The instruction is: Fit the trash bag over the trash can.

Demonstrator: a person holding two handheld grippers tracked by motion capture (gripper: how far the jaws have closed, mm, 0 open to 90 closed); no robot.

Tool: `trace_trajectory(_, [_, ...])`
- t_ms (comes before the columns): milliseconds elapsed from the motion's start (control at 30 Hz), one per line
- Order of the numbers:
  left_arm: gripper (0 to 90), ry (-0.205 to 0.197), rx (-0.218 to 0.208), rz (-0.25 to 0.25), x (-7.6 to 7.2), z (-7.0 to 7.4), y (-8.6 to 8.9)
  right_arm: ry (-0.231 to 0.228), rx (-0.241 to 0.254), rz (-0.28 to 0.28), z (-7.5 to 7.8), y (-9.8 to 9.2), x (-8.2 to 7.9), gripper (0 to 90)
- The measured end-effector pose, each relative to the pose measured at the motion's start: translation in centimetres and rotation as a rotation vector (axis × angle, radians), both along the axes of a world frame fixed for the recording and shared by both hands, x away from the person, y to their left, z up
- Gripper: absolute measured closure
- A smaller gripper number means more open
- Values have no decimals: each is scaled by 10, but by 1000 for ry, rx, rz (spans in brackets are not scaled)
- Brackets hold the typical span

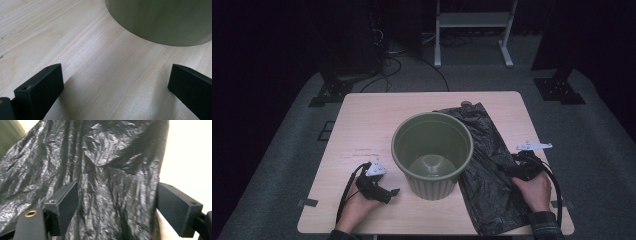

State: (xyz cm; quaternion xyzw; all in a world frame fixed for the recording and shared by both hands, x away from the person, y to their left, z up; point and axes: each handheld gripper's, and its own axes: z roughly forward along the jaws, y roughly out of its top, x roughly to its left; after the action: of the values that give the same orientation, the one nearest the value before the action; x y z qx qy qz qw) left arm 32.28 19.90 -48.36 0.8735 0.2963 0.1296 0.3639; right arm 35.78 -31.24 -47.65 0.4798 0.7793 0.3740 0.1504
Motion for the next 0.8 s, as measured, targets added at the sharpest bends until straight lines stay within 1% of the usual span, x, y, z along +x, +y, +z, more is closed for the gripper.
trace_trajectory(67, [0,0,0,0,0,0,0,3,8,13,-1,3,2,183])
trace_trajectory(267, [0,0,0,0,0,0,0,16,4,55,-3,19,5,183])
trace_trajectory(400, [0,0,0,0,0,0,0,17,5,88,-1,35,6,182])
trace_trajectory(433, [0,0,0,0,0,0,0,10,1,98,-1,38,7,182])
trace_trajectory(467, [0,0,0,0,0,0,0,12,0,101,-1,41,7,182])
trace_trajectory(533, [0,0,0,0,0,0,0,10,-18,111,-4,50,8,178])
trace_trajectory(600, [0,0,0,0,0,0,0,-6,-40,110,-4,57,8,186])
trace_trajectory(633, [0,0,0,0,0,0,0,-13,-47,111,-4,59,8,223])
trace_trajectory(667, [0,0,0,0,0,0,0,-24,-61,113,-4,61,7,308])
trace_trajectory(700, [0,0,1,-1,0,0,0,-38,-86,119,-3,64,6,381])
trace_trajectory(733, [0,0,0,0,0,0,0,-50,-104,123,-3,66,5,474])
trace_trajectory(767, [0,0,0,0,0,0,0,-53,-100,131,-2,67,4,568])
trace_trajectory(800, [0,0,0,0,0,0,0,-51,-99,142,-1,68,3,644])
